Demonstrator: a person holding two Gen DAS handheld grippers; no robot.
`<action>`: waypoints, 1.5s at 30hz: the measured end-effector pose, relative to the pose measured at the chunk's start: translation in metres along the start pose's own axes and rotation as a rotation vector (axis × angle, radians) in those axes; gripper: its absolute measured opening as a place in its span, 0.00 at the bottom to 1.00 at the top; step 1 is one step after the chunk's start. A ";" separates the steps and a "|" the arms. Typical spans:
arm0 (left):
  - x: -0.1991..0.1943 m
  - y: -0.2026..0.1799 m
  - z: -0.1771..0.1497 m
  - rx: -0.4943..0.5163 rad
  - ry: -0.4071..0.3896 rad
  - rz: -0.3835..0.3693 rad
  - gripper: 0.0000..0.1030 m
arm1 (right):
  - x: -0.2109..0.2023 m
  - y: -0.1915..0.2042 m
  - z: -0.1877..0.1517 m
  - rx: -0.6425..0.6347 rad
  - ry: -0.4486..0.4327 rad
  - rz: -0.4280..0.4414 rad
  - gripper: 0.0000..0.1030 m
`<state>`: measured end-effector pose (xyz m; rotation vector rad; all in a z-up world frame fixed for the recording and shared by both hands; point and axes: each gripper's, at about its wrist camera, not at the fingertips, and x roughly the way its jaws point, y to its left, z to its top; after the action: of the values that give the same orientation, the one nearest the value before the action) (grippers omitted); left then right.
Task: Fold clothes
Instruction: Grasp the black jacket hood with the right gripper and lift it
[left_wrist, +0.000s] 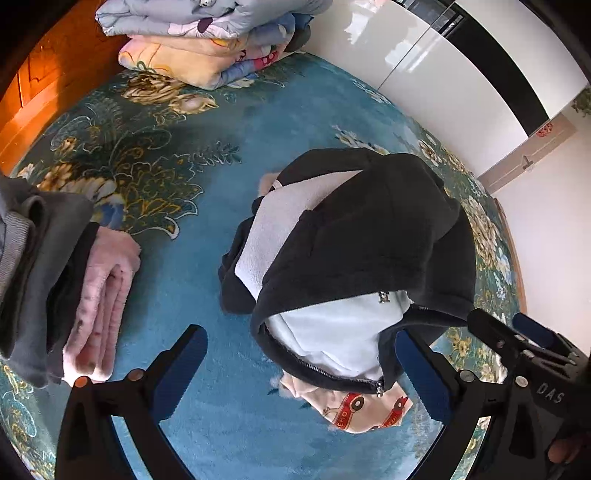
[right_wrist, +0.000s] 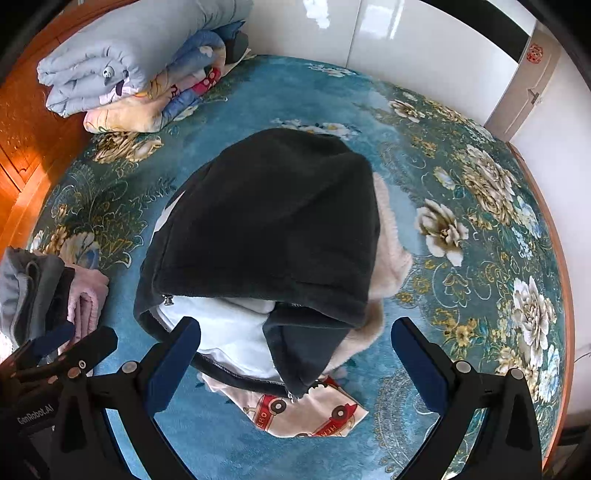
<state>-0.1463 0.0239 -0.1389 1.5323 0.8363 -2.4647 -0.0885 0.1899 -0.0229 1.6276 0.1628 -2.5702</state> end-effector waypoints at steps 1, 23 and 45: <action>0.001 0.002 -0.003 -0.005 0.002 0.001 1.00 | 0.003 0.009 -0.001 0.001 0.007 -0.002 1.00; -0.025 0.062 -0.055 -0.062 0.047 0.117 1.00 | 0.009 0.123 0.005 0.010 0.255 0.171 0.48; -0.092 0.052 -0.110 -0.084 0.082 -0.046 1.00 | -0.253 -0.023 -0.095 0.407 0.058 0.451 0.09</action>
<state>0.0047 0.0199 -0.1168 1.6122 0.9859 -2.3785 0.1013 0.2320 0.1664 1.6169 -0.6855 -2.2993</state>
